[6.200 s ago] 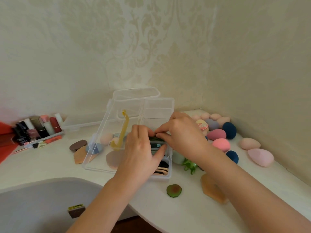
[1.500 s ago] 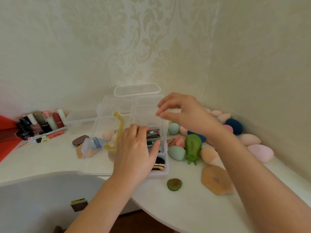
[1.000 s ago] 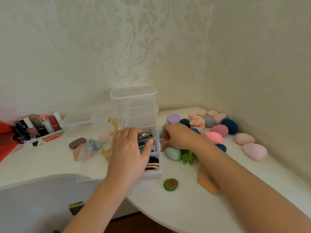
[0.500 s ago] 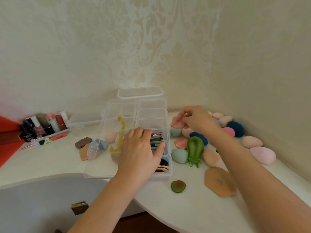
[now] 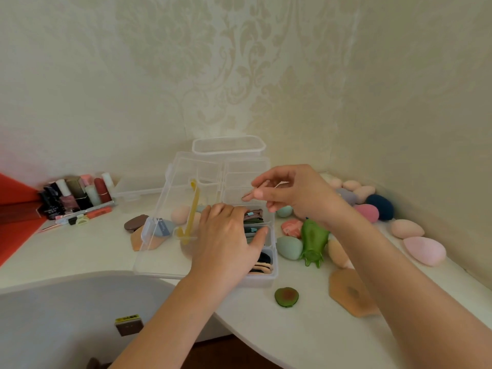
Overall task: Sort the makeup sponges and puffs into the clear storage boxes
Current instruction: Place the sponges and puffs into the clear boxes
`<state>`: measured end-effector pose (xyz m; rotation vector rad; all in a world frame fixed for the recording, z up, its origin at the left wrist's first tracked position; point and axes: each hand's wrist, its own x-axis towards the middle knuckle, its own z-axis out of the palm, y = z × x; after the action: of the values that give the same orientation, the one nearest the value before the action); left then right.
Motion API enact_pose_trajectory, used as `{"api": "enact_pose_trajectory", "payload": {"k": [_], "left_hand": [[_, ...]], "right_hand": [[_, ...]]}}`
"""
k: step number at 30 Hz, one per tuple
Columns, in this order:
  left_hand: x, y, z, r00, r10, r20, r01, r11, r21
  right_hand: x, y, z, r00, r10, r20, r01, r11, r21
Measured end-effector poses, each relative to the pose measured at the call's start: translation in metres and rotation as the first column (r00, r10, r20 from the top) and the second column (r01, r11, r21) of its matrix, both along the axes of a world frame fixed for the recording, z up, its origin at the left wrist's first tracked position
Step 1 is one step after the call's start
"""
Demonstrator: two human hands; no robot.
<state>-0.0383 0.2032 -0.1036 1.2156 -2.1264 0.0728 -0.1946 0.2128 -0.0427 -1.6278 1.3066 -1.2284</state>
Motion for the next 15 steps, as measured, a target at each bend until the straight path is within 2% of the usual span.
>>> {"api": "enact_pose_trajectory", "payload": {"k": [4,9,13,15], "left_hand": [[0.0003,-0.0012,0.0003,0.999,0.007,0.044,-0.008,1.000,0.014],[0.0004,0.0002,0.0004,0.998,0.013,0.062,-0.015,0.999,0.035],[0.0006,-0.0002,0.0000,0.998,-0.004,0.056,0.002,0.999,0.039],[0.0002,-0.0006,-0.0004,0.998,-0.003,0.059,0.001,0.999,0.035]], "right_hand": [[0.0059,-0.0006,-0.0010,0.997,-0.039,-0.061,0.039,0.999,0.001],[0.0076,0.0008,-0.0029,0.958,-0.079,-0.275,0.078,0.997,-0.015],[0.0080,0.0000,-0.0053,0.926,-0.072,-0.372,0.077,0.997,-0.001],[0.0093,0.0004,-0.0051,0.897,-0.110,-0.428,0.094,0.994,-0.058]]}}
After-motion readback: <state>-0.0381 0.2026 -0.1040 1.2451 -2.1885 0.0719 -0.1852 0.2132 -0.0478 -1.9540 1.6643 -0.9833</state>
